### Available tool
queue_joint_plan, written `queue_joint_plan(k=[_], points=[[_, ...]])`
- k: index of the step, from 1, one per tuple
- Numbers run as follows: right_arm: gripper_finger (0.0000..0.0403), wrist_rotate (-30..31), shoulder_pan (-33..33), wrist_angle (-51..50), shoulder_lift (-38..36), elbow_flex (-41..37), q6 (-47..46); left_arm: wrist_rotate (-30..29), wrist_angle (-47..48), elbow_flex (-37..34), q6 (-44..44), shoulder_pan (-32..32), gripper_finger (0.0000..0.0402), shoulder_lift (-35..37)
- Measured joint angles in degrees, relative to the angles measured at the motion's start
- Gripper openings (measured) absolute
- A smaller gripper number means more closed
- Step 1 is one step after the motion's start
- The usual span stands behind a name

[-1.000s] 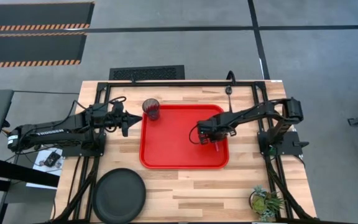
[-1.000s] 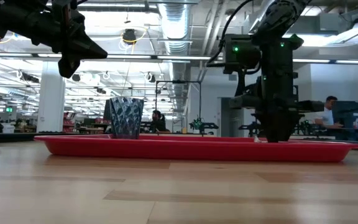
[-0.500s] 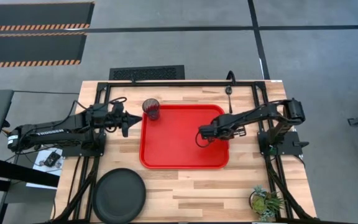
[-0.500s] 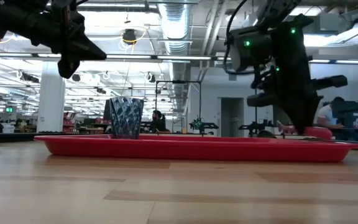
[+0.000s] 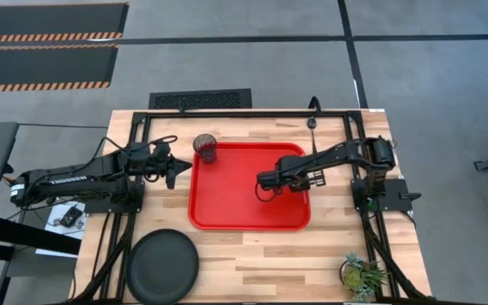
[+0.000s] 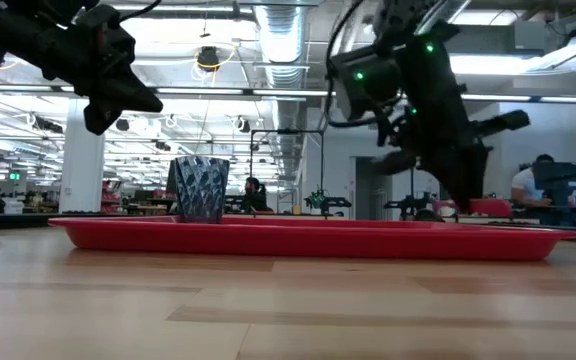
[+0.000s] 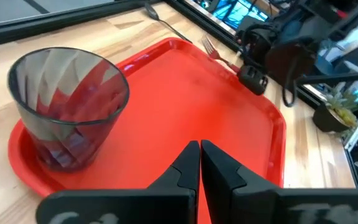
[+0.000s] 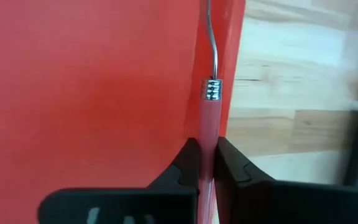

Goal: Pick and place plate/cup/fork/spoon on tray
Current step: Put the pink fork on the right side of the red tray

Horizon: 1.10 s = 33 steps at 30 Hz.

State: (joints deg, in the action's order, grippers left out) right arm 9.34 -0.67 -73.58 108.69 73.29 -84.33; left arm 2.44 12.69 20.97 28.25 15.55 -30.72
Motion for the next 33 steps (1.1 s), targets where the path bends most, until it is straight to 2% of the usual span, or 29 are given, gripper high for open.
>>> queue_joint_plan(k=[6, 12, 18, 27, 30, 33], points=[[0.0026, -0.22, -0.24, 1.13, 2.35, 1.39, 0.19, -1.23, -0.02, 0.00, 0.84, 0.00, 0.0000, 0.00], [0.0036, -3.39, -0.64, 4.81, 5.76, 1.32, 3.67, -1.15, 0.43, 0.00, 0.98, 0.00, 0.0000, 0.13], [0.0085, -3.65, -0.04, 5.12, 6.55, 3.15, 1.87, -0.08, 0.76, 0.00, 2.29, 0.00, 0.0000, 0.20], [0.0186, -5.07, -0.28, 5.16, 4.56, 3.45, 3.58, 1.77, 0.91, -0.02, 2.43, 0.00, 0.0000, 0.68], [0.0200, -5.18, -0.57, 7.07, 1.87, 3.53, 6.36, 1.79, 1.05, -0.02, 2.43, 0.00, 0.0000, 0.81], [0.0192, -4.98, -0.92, 8.44, -1.45, 3.50, 9.55, 1.81, 1.38, -0.02, 2.45, 0.00, 0.0000, 1.26]])
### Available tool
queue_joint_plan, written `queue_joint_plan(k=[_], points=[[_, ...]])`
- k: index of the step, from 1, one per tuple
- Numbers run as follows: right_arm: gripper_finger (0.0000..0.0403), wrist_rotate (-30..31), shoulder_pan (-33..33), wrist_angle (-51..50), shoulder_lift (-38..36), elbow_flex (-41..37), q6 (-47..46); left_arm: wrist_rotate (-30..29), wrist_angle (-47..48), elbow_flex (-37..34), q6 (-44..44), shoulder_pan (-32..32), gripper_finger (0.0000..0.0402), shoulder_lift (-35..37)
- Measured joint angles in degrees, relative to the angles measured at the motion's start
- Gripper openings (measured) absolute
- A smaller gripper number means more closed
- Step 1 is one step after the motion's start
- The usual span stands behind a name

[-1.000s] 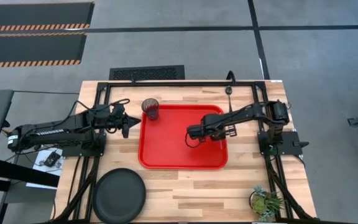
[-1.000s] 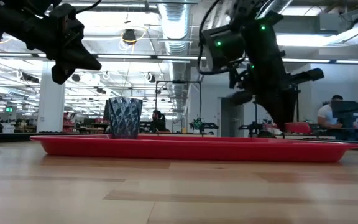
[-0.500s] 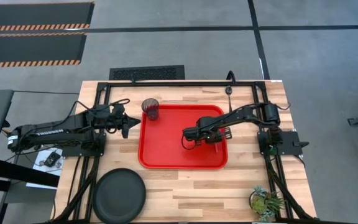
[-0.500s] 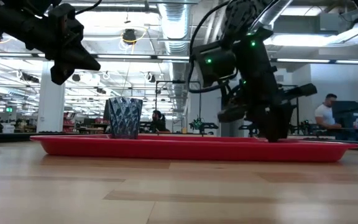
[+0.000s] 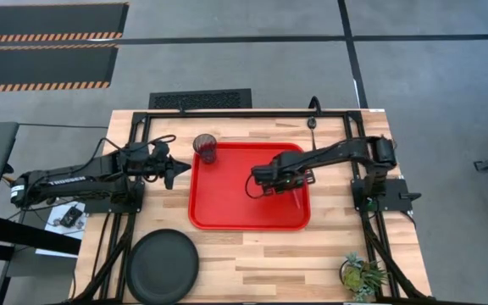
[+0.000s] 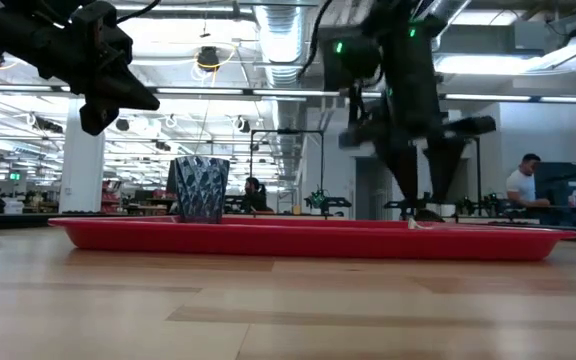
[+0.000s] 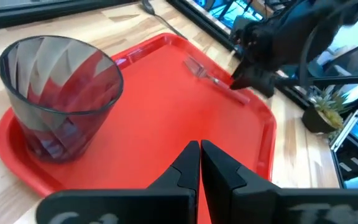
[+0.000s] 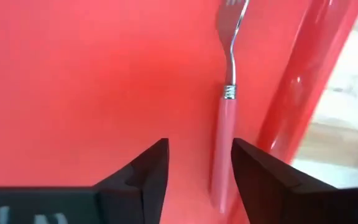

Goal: Pick and place plate/cup/fork/spoon on tray
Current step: Put the pink fork on the right side of the red tray

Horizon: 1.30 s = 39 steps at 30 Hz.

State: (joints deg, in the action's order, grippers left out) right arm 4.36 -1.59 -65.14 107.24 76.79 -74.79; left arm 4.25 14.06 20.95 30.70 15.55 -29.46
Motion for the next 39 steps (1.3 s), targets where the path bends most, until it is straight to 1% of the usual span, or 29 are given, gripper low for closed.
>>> queue_joint_plan(k=[3, 7, 9, 10, 12, 14, 16, 18, 22, 25, 28, 30, 33, 39], points=[[0.0163, 0.05, -0.82, 4.77, -4.92, -2.38, 4.99, 0.04, 0.98, 0.00, 0.20, 0.00, 0.0000, 0.74], [0.0103, -2.07, -2.73, 21.26, -12.45, -12.34, 10.17, 0.93, 0.74, 0.02, 0.44, 0.00, 0.0000, 0.73], [0.0073, -2.17, -4.12, 29.42, -16.16, -18.43, 8.95, 0.94, 0.90, 0.02, 0.44, 0.00, 0.0000, 0.74], [0.0061, -1.26, -5.01, 31.59, -17.71, -20.89, 7.00, 0.89, 0.81, 0.02, 0.45, 0.00, 0.0000, 0.75], [0.0048, 1.47, -6.50, 32.36, -20.21, -23.92, 4.07, 0.32, 0.91, 0.02, 0.64, 0.00, 0.0000, 0.59], [0.0050, 3.20, -7.89, 31.43, -21.81, -24.74, 4.01, -0.58, 0.94, 0.02, 1.59, 0.00, 0.0000, 0.62], [0.0066, 3.02, -9.29, 30.07, -22.83, -24.74, 5.87, -1.96, 0.95, 0.02, 2.87, 0.00, 0.0000, 0.62], [0.0091, 2.80, -10.76, 29.35, -22.71, -24.70, 6.77, -2.88, 0.94, 0.02, 3.56, 0.00, 0.0000, 0.62], [0.0157, 0.70, -13.86, 29.41, -20.30, -24.70, 6.79, -3.77, 1.05, 0.02, 4.61, 0.00, 0.0000, 0.62], [0.0203, -0.63, -14.35, 30.75, -17.42, -24.73, 7.86, -4.97, 1.05, 0.02, 5.70, 0.00, 0.0000, 0.62], [0.0224, -1.50, -14.23, 34.55, -15.18, -24.70, 9.29, -5.14, 1.05, 0.02, 6.24, 0.01, 0.0000, 0.62], [0.0222, -1.43, -14.08, 35.62, -13.88, -24.68, 8.70, -5.14, 1.05, 0.02, 6.55, 0.00, 0.0000, 0.62], [0.0194, -1.42, -14.05, 35.66, -12.41, -24.70, 7.51, -5.14, 1.05, 0.02, 6.64, 0.00, 0.0000, 0.62], [0.0088, -1.04, -14.03, 36.19, -11.30, -24.70, 7.79, -5.14, 1.05, 0.02, 7.08, 0.00, 0.0000, 0.62]])
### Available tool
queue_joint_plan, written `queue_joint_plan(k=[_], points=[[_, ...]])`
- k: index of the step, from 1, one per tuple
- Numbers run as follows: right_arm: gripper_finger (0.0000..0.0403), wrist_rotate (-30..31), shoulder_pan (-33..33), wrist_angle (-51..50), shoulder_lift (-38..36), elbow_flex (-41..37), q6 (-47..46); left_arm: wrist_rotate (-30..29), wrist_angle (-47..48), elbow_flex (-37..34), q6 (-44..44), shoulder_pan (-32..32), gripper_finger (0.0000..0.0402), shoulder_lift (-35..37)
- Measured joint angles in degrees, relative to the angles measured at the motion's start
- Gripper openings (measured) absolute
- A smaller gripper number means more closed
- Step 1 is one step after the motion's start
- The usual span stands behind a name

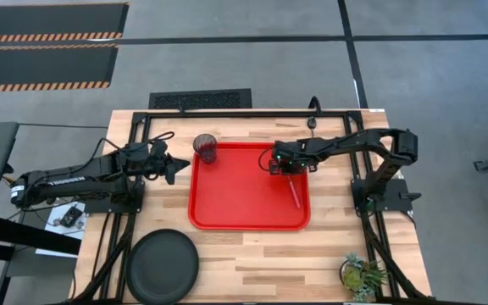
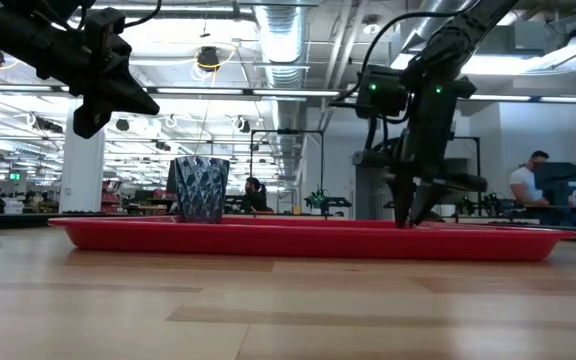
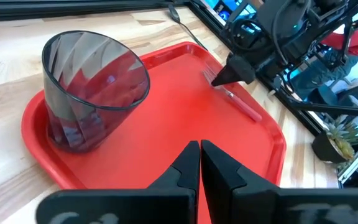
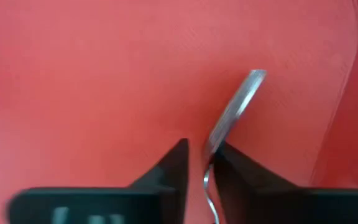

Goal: Pick and place plate/cup/fork/spoon on tray
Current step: Put the pink fork on the right side of the red tray

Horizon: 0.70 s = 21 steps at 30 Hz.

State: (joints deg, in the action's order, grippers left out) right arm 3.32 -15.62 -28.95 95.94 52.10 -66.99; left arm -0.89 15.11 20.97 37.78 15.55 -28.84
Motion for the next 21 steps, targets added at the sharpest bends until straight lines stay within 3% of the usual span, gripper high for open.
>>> queue_joint_plan(k=[5, 10, 15, 21], points=[[0.0013, 2.44, 0.01, 1.06, -1.34, 0.02, -0.03, 0.00, 0.00, 0.00, 0.02, 0.00, 0.0000, 0.00], [0.0021, 5.19, 0.48, 3.28, -4.98, -0.04, -2.89, 0.31, -0.52, 0.00, 0.02, 0.00, 0.0000, -0.02], [0.0007, 13.46, 2.93, 14.67, -10.73, 0.28, -7.91, -0.10, -5.90, 0.01, -0.02, 0.00, 0.0000, -0.83], [0.0006, 24.34, 5.00, 16.29, -10.01, 10.13, -6.32, -1.01, -7.15, 4.26, -2.72, -0.02, 0.0008, -7.61]])
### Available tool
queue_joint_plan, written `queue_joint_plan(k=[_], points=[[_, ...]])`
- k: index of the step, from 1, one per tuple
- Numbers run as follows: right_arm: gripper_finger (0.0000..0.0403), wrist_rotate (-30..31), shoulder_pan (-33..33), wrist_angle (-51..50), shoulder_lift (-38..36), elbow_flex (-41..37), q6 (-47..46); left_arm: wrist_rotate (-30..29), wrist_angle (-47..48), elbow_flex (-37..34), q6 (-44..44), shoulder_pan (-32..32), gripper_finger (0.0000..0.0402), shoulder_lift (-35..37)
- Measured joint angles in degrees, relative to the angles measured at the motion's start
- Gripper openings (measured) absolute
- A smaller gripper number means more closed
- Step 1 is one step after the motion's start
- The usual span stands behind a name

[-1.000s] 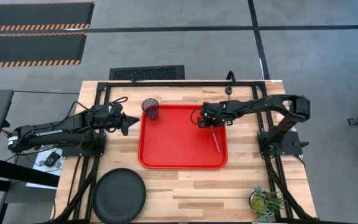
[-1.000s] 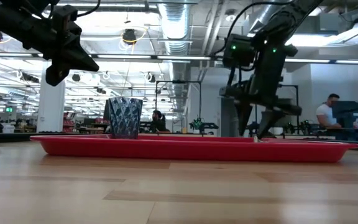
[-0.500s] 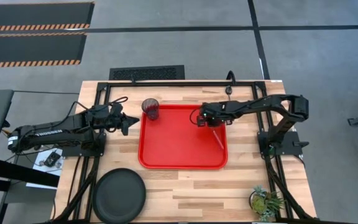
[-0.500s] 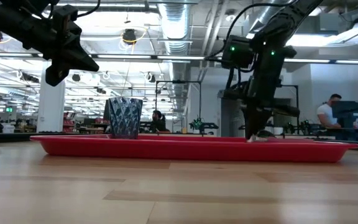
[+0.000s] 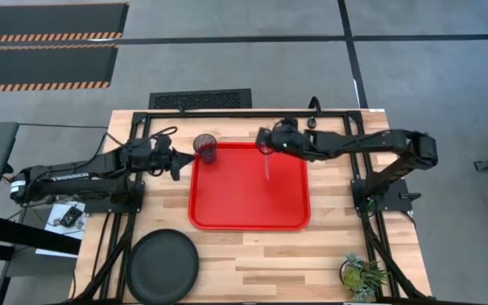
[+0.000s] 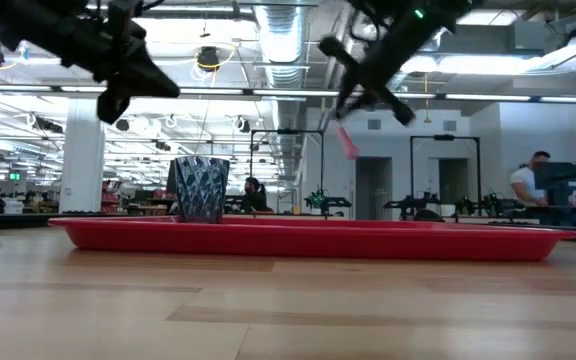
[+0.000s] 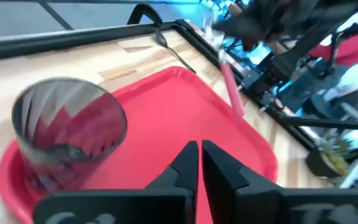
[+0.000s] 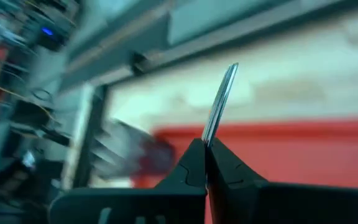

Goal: Pick and place plate/cup/fork/spoon on tray
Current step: Put the pink fork on the right side of the red tray

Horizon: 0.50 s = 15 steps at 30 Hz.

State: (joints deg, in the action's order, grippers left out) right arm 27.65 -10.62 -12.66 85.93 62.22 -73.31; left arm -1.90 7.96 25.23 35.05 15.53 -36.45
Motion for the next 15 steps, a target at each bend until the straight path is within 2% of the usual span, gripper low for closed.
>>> queue_joint_plan(k=[4, 9, 15], points=[[0.0005, 5.02, 0.01, -0.10, 4.09, 8.68, 3.21, -1.03, 0.01, 5.87, -3.97, 0.00, 0.0036, -7.61], [0.0003, 11.24, 0.01, -1.04, 9.19, 18.64, 7.65, -4.76, 0.25, 13.33, -6.34, 0.00, 0.0089, -15.97], [0.0003, 13.06, 0.57, -0.37, 14.14, 27.48, 12.41, -5.61, 0.34, 19.98, -10.26, -0.20, 0.0164, -22.75]])
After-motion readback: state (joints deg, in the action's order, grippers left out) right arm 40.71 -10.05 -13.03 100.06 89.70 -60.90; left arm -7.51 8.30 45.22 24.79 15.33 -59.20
